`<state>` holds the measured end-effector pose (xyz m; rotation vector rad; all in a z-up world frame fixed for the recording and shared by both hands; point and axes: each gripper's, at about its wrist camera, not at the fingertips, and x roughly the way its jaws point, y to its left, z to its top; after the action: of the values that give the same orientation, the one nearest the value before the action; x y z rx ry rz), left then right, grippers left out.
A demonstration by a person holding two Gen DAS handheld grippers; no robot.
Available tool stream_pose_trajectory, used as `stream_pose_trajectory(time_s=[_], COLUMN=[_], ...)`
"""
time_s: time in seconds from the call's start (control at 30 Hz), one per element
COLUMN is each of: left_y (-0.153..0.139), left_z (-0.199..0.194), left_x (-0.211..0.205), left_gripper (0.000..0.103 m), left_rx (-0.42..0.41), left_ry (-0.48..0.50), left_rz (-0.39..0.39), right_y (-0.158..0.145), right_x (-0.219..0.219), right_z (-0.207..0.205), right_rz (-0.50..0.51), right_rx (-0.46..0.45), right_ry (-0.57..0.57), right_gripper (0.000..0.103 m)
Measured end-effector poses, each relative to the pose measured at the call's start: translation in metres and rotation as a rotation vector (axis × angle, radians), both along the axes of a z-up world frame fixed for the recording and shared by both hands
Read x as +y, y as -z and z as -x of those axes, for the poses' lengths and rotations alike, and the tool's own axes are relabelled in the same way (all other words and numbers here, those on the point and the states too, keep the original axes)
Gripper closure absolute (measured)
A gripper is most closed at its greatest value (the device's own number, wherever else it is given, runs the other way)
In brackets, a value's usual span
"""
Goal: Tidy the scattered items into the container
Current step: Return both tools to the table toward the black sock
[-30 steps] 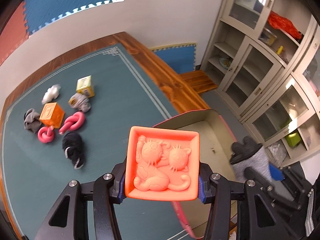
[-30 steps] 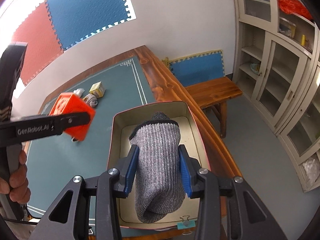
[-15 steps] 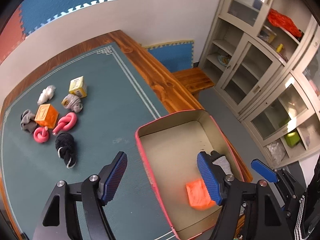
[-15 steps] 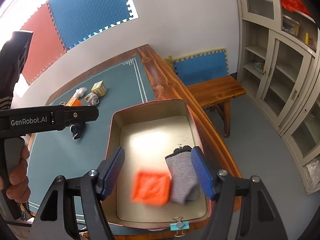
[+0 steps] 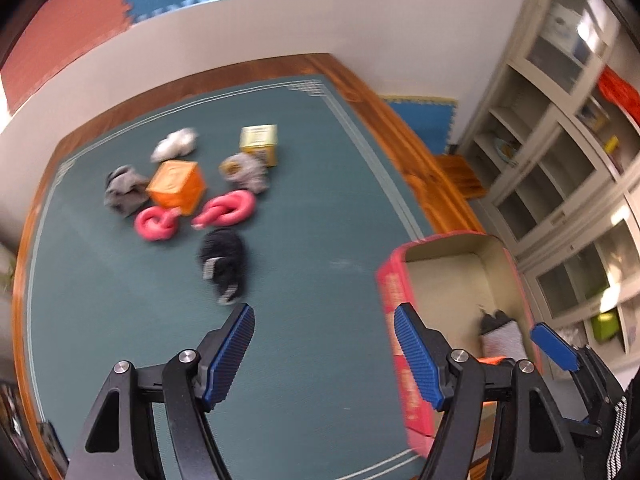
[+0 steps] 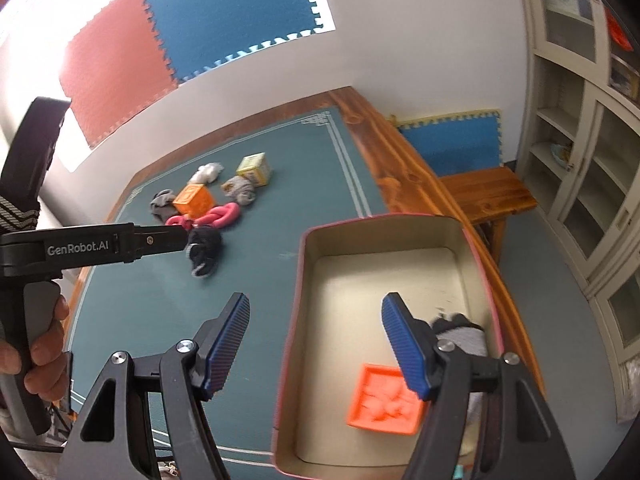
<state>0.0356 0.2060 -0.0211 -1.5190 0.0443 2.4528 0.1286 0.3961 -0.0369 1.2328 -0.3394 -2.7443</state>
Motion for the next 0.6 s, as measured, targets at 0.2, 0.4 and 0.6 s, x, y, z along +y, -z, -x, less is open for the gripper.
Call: stream_pose_trajectory(time_s=[0.2, 0.4, 0.6], left_y=[0.001, 0.008, 0.023], left_z=[0.015, 0.028, 0.044], left_x=[-0.063, -0.114, -0.153], left_gripper=[0.029, 0.029, 0.029], left_rx=[-0.004, -0.018, -0.053], left_ry=[-0.115, -0.194, -0.243], left_rz=[-0.01, -0.019, -0.026], right_y=[-0.005, -0.005, 0.003], right_x=[-0.035, -0.078, -0.113], right_z=[0.022, 0.046, 0.071], right_rz=[0.005, -0.004, -0.01], right_rx=[0.003, -0.005, -0.042], right_ry=[-0.053, -0.126, -0.17], right_gripper=[0.03, 0.03, 0.03])
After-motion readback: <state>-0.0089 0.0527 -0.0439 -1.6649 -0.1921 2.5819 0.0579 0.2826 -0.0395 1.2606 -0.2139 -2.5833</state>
